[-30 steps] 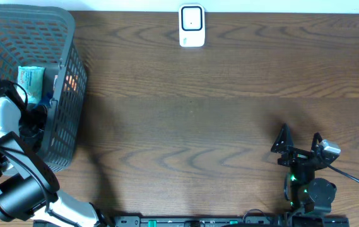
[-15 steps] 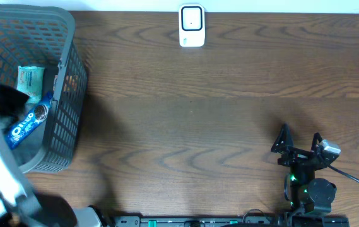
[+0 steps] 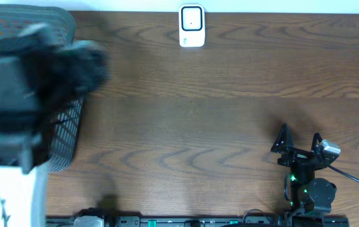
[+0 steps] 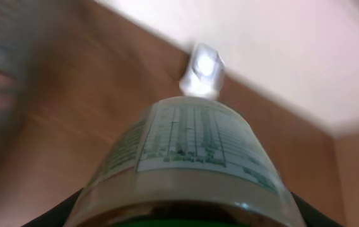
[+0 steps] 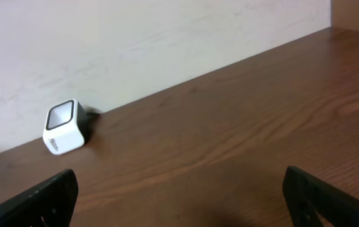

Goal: Scan the item barcode
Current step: 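Carry the jar with the left gripper and set it on the table centre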

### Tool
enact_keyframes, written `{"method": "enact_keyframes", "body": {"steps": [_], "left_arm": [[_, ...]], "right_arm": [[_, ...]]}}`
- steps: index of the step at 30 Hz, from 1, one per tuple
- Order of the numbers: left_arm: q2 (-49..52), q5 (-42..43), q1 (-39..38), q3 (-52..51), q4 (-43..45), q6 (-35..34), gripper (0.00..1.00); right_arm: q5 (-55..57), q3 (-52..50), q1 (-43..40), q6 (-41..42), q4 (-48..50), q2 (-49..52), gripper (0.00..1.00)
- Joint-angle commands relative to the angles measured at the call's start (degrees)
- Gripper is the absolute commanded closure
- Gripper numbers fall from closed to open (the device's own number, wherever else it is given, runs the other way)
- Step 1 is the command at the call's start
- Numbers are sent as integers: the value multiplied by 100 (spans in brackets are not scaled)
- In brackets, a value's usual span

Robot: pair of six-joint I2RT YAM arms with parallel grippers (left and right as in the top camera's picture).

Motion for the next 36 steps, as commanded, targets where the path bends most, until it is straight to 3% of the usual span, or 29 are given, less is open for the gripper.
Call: {"method": "enact_keyframes", "body": {"steps": [1, 7, 14, 27, 30, 32, 36], "left_arm": [[758, -581, -1106, -138, -42, -37, 38], [2422, -697, -2142, -138, -291, -232, 38], [4054, -267, -2365, -138, -313, -413, 38], [5082, -424, -2365, -138, 380, -855, 37], [5097, -442, -2365, -136, 380, -894, 25], [5060, -625, -2356, -103, 376, -868, 2], [4830, -682, -2256, 295, 142, -444, 2]], "right_arm": [[31, -7, -35, 28, -17, -35, 1], [31, -4, -35, 28, -17, -35, 1], [31, -7, -35, 28, -17, -35, 1], [31, -7, -35, 28, -17, -35, 1], [31, -4, -35, 28, -17, -35, 1], [31, -4, -35, 28, -17, -35, 1], [33, -4, -35, 28, -17, -33, 1]]}}
